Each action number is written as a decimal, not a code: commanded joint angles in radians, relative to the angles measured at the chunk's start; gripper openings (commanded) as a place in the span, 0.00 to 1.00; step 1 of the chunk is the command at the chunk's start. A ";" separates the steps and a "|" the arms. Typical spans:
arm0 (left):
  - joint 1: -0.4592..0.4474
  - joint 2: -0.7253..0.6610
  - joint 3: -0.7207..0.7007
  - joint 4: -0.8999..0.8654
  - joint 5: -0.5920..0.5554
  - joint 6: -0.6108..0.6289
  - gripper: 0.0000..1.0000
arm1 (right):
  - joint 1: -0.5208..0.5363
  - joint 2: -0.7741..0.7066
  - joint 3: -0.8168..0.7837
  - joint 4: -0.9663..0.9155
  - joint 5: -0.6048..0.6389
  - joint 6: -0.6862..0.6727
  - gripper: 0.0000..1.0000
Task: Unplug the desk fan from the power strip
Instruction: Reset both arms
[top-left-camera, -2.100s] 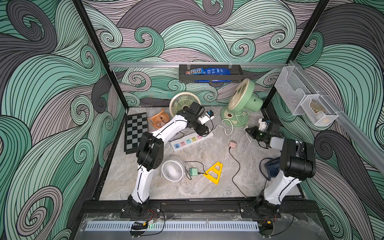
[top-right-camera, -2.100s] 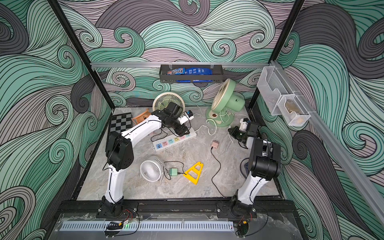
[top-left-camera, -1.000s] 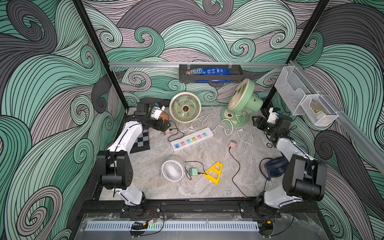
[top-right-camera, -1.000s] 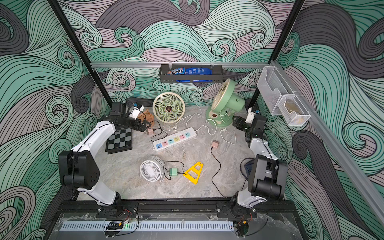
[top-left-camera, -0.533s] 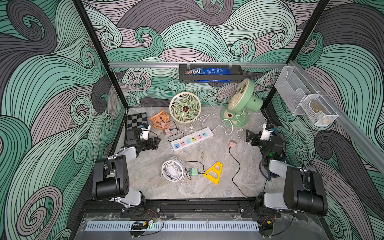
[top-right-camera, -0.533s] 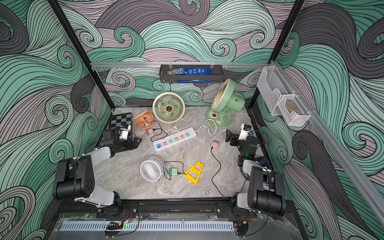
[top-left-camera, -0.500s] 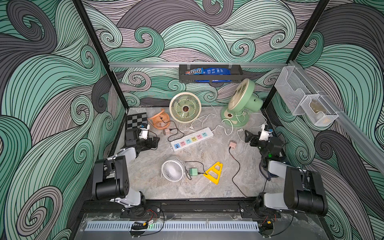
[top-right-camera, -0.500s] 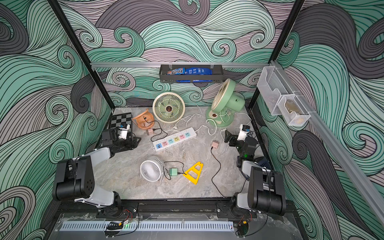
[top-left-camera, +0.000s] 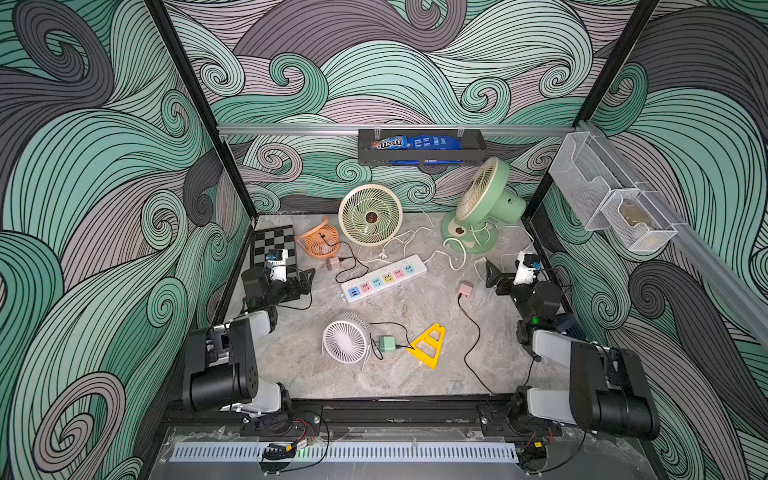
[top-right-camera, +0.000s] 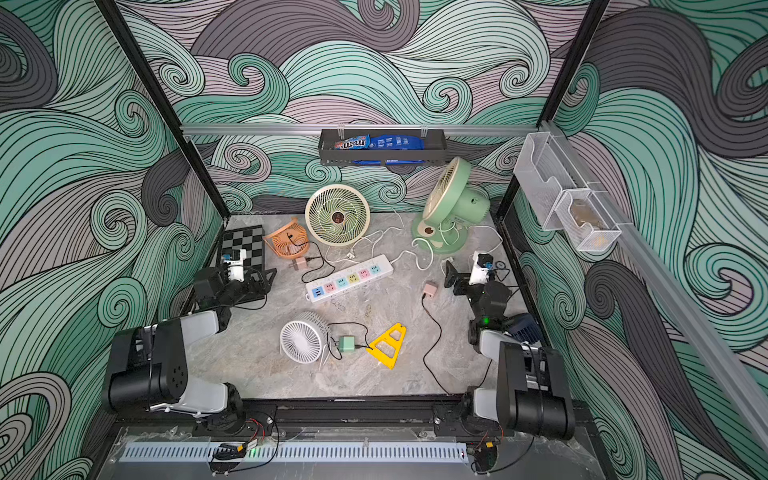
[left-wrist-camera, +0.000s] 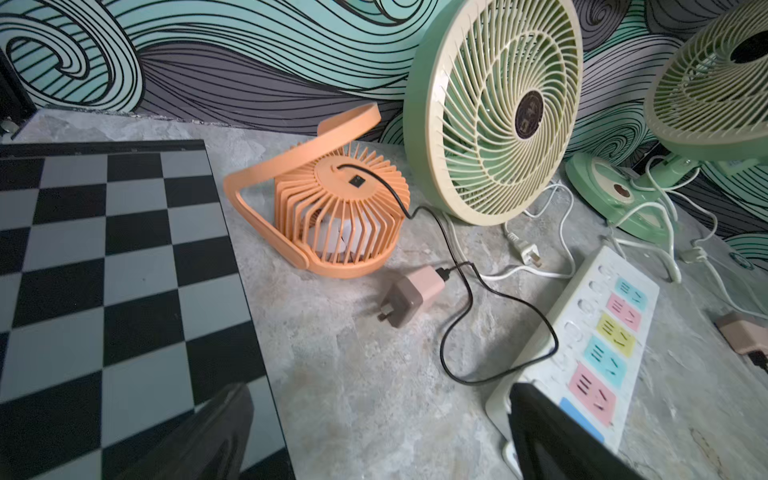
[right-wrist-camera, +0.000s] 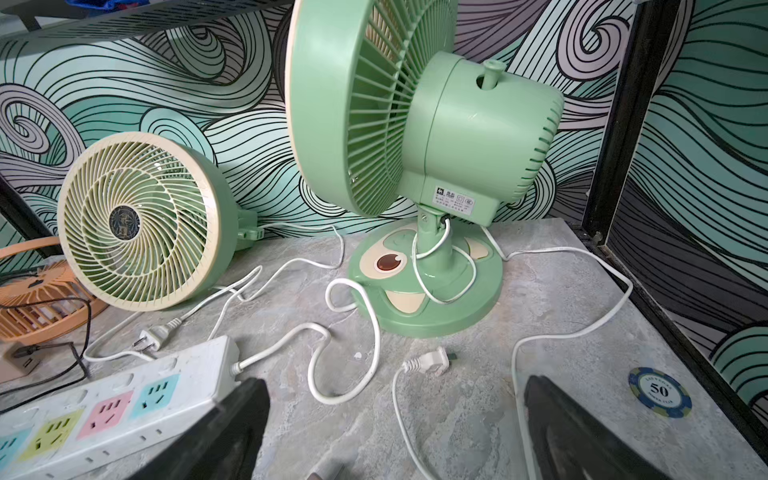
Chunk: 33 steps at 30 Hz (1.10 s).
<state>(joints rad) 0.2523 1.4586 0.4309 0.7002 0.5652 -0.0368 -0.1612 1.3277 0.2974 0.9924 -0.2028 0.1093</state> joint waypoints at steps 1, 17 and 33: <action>-0.013 0.018 -0.120 0.372 0.000 -0.042 0.99 | 0.011 0.009 -0.068 0.128 0.009 -0.006 0.99; -0.149 0.184 -0.225 0.655 -0.384 0.017 0.99 | 0.177 0.258 -0.241 0.699 0.169 -0.091 0.99; -0.148 0.157 -0.196 0.558 -0.476 -0.021 0.99 | 0.204 0.252 -0.138 0.502 0.264 -0.088 0.99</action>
<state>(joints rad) 0.1085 1.6321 0.2142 1.2709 0.1040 -0.0475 0.0391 1.5875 0.1654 1.4864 0.0338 0.0288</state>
